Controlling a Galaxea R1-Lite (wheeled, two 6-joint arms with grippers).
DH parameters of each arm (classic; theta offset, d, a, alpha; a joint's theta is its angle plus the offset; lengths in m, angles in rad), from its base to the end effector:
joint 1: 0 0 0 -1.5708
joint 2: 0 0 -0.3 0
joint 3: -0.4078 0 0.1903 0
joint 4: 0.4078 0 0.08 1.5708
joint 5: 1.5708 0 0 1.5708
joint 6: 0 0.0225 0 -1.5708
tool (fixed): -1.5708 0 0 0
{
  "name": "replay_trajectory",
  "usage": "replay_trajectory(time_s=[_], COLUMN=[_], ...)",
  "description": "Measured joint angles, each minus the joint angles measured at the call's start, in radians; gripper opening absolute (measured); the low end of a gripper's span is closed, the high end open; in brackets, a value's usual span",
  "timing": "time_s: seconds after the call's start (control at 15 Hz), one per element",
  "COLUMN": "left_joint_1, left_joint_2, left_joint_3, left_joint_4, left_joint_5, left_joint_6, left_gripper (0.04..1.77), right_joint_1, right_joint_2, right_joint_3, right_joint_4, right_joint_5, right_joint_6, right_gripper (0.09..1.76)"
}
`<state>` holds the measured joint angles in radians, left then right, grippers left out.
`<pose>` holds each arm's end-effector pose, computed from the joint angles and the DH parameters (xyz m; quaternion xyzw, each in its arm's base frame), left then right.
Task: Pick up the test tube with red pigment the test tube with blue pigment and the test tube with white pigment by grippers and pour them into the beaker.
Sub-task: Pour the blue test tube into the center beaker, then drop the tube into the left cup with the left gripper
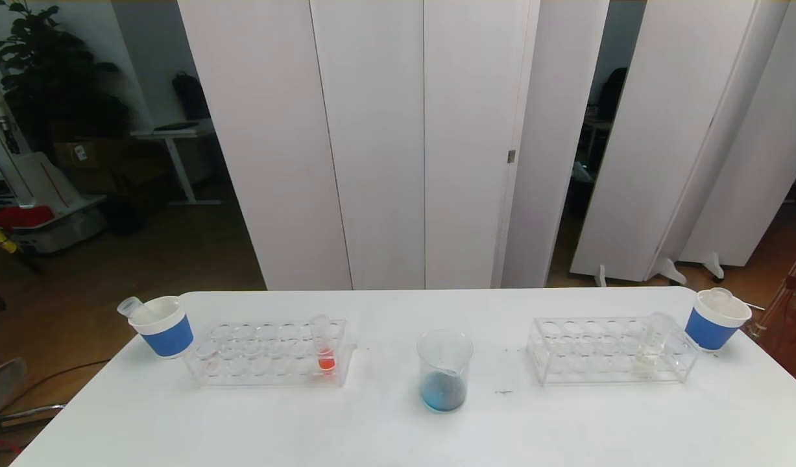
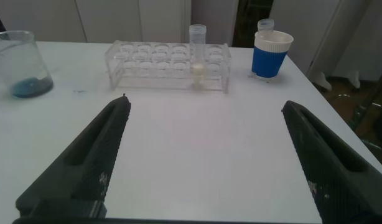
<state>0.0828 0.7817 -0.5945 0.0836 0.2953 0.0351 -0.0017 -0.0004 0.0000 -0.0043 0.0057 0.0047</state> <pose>0.0698 0.0124 0.2258 0.0314 0.1375 0.1838 0.9728 -0.0228 0.0002 0.0759 0.0023 -0.0023 0.0020 1.0000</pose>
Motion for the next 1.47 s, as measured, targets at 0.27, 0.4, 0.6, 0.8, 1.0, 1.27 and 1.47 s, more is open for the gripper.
replay_trajectory(time_s=[0.27, 0.4, 0.6, 0.8, 1.0, 1.27, 1.47], left_joint_1=[-0.028, -0.04, -0.086, -0.092, -0.087, -0.084, -0.084], left_joint_2=[-0.242, -0.341, -0.46, -0.568, -0.685, -0.765, -0.78], left_joint_3=[-0.012, -0.014, 0.002, 0.06, 0.145, 0.279, 0.403], left_joint_4=[0.224, 0.287, 0.299, 0.304, 0.309, 0.298, 0.173], left_joint_5=[0.002, 0.003, 0.007, 0.0, -0.12, -0.169, -0.172], left_joint_6=[0.0, 0.0, 0.0, 0.004, 0.014, 0.002, 0.0], left_gripper=[1.75, 1.75, 1.75, 1.75, 1.75, 1.75, 1.75], right_joint_1=[0.0, 0.0, 0.0, 0.0, 0.0, 0.0, 0.0], right_joint_2=[0.0, 0.0, 0.0, 0.0, 0.0, 0.0, 0.0], right_joint_3=[0.0, 0.0, 0.0, 0.0, 0.0, 0.0, 0.0], right_joint_4=[0.0, 0.0, 0.0, 0.0, 0.0, 0.0, 0.0], right_joint_5=[0.0, 0.0, 0.0, 0.0, 0.0, 0.0, 0.0], right_joint_6=[0.0, 0.0, 0.0, 0.0, 0.0, 0.0, 0.0], right_gripper=[1.75, 1.75, 1.75, 1.75, 1.75, 1.75, 1.75])
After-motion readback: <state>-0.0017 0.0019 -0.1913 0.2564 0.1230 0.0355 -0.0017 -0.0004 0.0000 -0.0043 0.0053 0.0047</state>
